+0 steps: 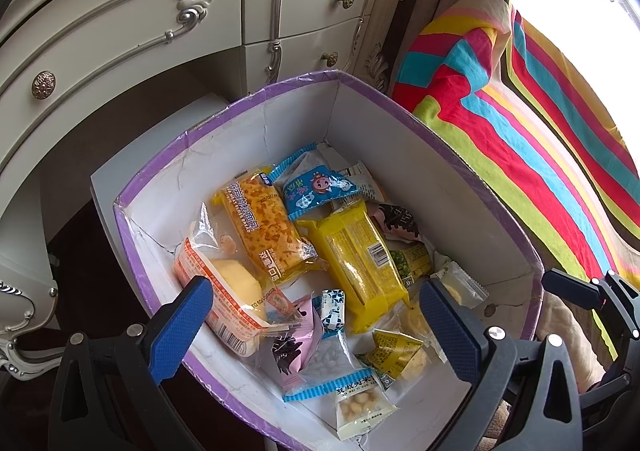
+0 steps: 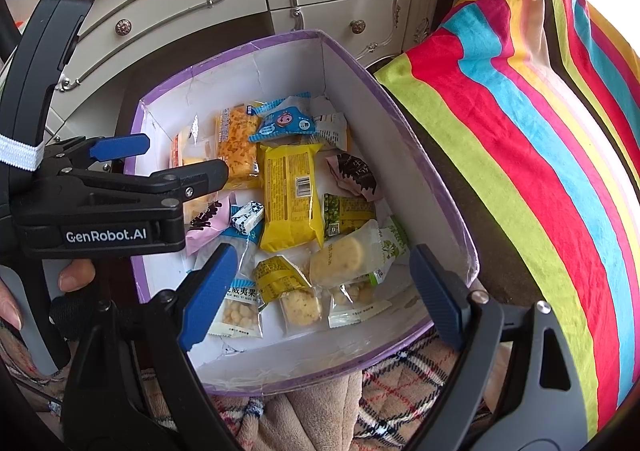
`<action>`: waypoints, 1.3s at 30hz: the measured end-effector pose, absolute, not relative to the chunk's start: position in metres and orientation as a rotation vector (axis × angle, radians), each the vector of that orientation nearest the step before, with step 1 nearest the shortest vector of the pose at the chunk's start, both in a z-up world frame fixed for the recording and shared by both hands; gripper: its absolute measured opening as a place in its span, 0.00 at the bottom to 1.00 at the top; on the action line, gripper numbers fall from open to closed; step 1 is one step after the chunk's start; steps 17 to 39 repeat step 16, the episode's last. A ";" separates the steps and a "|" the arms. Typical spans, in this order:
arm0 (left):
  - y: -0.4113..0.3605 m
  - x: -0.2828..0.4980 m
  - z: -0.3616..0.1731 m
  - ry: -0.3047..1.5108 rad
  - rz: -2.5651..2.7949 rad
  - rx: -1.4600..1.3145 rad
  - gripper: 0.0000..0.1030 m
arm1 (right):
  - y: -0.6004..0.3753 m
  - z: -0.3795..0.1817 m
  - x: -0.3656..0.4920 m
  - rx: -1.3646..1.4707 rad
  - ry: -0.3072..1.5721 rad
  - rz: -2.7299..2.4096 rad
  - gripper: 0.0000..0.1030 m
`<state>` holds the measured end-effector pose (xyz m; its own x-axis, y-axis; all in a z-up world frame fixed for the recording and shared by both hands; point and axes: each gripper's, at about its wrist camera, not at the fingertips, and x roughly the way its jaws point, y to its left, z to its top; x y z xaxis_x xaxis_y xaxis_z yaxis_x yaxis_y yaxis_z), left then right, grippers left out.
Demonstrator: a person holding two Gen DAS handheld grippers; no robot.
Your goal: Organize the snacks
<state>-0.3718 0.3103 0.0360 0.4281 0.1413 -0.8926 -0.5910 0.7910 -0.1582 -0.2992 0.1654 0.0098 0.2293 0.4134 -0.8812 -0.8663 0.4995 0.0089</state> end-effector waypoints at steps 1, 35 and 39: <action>0.310 -0.372 0.036 1.036 0.481 -0.495 1.00 | 0.165 0.010 -0.299 -0.558 0.979 0.948 0.87; 0.305 -0.375 0.040 1.017 0.529 -0.449 1.00 | 0.161 0.005 -0.298 -0.561 0.999 0.959 0.87; 0.305 -0.375 0.040 1.017 0.529 -0.449 1.00 | 0.161 0.005 -0.298 -0.561 0.999 0.959 0.87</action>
